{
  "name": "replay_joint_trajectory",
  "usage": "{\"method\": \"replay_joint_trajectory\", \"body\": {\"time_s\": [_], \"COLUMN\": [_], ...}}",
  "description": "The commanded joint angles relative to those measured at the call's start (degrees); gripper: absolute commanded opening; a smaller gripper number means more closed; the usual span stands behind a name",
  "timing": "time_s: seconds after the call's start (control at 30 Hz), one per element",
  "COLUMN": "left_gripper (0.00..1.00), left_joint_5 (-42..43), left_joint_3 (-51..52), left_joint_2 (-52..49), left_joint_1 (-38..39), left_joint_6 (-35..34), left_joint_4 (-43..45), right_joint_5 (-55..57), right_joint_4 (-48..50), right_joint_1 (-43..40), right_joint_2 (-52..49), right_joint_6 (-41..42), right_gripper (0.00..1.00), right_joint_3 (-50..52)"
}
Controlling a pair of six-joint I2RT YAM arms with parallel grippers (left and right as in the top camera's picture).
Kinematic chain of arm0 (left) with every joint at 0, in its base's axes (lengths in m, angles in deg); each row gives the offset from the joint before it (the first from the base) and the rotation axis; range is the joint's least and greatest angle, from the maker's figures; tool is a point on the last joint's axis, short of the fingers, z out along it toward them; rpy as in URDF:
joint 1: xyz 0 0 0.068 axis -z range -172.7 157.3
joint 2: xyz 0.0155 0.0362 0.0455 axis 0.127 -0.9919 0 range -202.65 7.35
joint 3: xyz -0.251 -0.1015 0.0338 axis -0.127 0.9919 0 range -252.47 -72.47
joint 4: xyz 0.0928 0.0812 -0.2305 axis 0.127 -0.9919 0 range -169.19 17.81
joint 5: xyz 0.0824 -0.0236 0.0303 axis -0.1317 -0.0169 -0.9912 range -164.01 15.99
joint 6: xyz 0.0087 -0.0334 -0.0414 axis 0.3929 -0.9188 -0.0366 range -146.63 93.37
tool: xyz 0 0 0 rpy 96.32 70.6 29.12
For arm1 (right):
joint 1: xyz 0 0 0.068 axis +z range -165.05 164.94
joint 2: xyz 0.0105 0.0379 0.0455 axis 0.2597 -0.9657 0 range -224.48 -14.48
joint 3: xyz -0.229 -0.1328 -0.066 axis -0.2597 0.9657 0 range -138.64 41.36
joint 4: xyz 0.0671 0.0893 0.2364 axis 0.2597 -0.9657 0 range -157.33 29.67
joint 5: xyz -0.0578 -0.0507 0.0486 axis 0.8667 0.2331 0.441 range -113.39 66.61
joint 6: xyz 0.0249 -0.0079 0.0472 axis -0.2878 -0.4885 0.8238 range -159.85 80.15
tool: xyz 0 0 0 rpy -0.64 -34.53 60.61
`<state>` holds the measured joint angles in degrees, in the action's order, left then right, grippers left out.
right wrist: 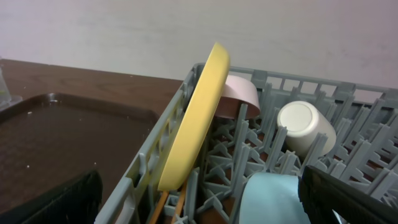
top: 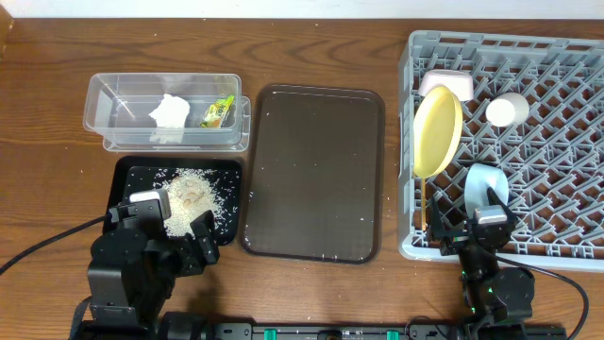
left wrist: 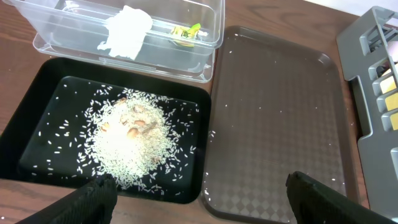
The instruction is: Sort waste into correct bins and load items into the dishwasher rack
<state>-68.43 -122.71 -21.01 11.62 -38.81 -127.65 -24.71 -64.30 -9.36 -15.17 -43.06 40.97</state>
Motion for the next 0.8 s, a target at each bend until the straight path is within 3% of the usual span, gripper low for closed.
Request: {"method": "replay_joint_trajectory", "body": {"time_s": [0.0, 0.77], "left_gripper": [0.9, 0.9], "left_joint_5": [-0.9, -1.0], "left_joint_3": [0.1, 0.2], "left_joint_2": [0.1, 0.5], "left_joint_1": [0.3, 0.3], "left_joint_6": [-0.3, -0.3], "left_joint_4": [0.0, -0.5], "right_joint_5": [-0.6, -0.6], "right_joint_4": [-0.2, -0.2], "right_joint_1": [0.3, 0.3], "right_joint_2": [0.4, 0.4], "right_joint_6": [-0.6, -0.6], "right_gripper": [0.99, 0.99], "right_joint_3": [0.1, 0.1]}}
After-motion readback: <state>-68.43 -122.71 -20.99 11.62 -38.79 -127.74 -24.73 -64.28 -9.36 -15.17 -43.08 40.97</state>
